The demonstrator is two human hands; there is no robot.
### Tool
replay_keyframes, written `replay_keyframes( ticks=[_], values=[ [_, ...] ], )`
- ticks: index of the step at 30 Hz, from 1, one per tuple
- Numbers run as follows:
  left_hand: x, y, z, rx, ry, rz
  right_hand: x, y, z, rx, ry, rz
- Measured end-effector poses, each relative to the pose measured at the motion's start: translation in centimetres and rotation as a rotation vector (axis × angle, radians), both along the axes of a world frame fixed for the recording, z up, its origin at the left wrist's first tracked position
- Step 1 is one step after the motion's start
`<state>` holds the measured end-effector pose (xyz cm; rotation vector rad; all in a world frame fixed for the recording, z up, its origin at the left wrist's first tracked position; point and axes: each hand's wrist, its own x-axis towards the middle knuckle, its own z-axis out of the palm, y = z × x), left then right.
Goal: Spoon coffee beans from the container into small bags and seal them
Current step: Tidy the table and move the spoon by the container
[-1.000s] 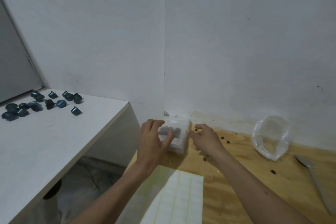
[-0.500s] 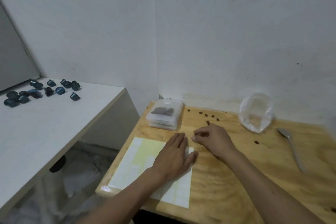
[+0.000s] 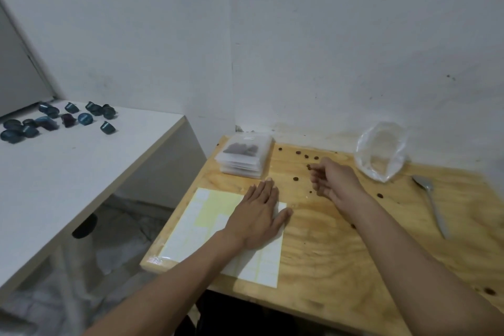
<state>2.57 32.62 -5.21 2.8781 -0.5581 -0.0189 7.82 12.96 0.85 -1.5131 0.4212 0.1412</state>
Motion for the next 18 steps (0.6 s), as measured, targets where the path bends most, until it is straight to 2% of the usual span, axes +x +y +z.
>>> replay_keyframes(
  ticks=[2, 4, 7, 10, 12, 16, 17, 18],
  values=[
    [0.0, 0.1, -0.2, -0.002, -0.016, 0.0, 0.1, 0.0, -0.8, -0.335, -0.098, 0.124],
    [0.0, 0.1, -0.2, -0.001, -0.021, 0.001, 0.1, 0.4, -1.7, -0.585, -0.214, 0.238],
    [0.1, 0.1, -0.1, -0.003, -0.017, -0.001, 0.0, 1.3, -2.8, -0.78, -0.3, 0.265],
    [0.0, 0.1, -0.1, -0.008, -0.036, 0.003, 0.3, 1.7, -3.3, -0.83, -0.297, 0.238],
    [-0.1, 0.1, -0.1, -0.012, -0.039, 0.004, 0.7, 1.5, -3.0, -0.714, -0.231, 0.229],
    [-0.2, 0.1, -0.1, -0.01, -0.031, 0.003, 2.3, 0.3, -0.4, 0.069, 0.051, -0.066],
    [-0.2, 0.1, -0.1, -0.009, -0.028, 0.002, 2.5, -0.3, 0.3, 0.145, 0.072, -0.103],
    [-0.2, 0.0, 0.0, -0.01, -0.028, 0.003, 2.9, -1.0, 0.5, 0.138, 0.066, -0.108]
  ],
)
